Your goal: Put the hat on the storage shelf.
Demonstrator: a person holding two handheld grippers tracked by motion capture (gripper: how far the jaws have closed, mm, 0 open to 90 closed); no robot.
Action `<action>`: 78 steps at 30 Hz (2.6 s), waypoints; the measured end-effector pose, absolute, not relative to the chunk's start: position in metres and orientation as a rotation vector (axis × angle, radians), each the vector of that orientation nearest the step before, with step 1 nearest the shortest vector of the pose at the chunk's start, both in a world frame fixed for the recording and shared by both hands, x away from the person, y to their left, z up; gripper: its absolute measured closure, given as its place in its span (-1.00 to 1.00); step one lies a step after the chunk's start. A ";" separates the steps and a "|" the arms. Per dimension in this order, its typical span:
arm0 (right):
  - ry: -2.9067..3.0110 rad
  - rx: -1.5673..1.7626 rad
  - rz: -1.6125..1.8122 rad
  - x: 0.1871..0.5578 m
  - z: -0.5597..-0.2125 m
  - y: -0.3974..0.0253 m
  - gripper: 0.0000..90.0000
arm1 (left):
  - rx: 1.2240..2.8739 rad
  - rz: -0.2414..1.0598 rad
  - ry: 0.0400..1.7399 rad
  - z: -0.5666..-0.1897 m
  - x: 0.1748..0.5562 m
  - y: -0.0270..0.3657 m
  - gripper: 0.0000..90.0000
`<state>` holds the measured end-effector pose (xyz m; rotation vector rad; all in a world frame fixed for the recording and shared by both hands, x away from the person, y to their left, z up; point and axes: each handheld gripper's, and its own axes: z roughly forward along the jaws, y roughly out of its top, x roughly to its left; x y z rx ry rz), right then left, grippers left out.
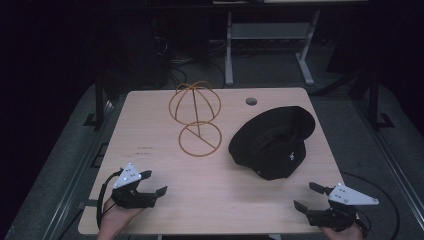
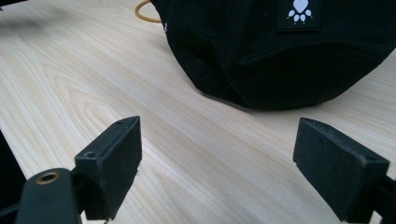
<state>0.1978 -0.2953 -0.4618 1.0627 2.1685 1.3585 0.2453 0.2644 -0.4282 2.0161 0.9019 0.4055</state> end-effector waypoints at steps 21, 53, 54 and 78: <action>2.120 1.120 1.399 0.198 -0.461 -0.303 -0.68 | 2.083 0.341 0.752 -0.412 0.264 0.220 -0.59; 2.150 1.101 1.390 0.200 -0.462 -0.301 -0.67 | 2.194 0.247 0.499 -0.390 0.283 0.134 -0.55; 2.156 1.096 1.385 0.201 -0.462 -0.300 -0.67 | 2.200 0.239 0.482 -0.389 0.285 0.129 -0.55; 2.161 1.093 1.394 0.201 -0.462 -0.302 -0.66 | 2.239 0.202 0.373 -0.378 0.300 0.076 -0.49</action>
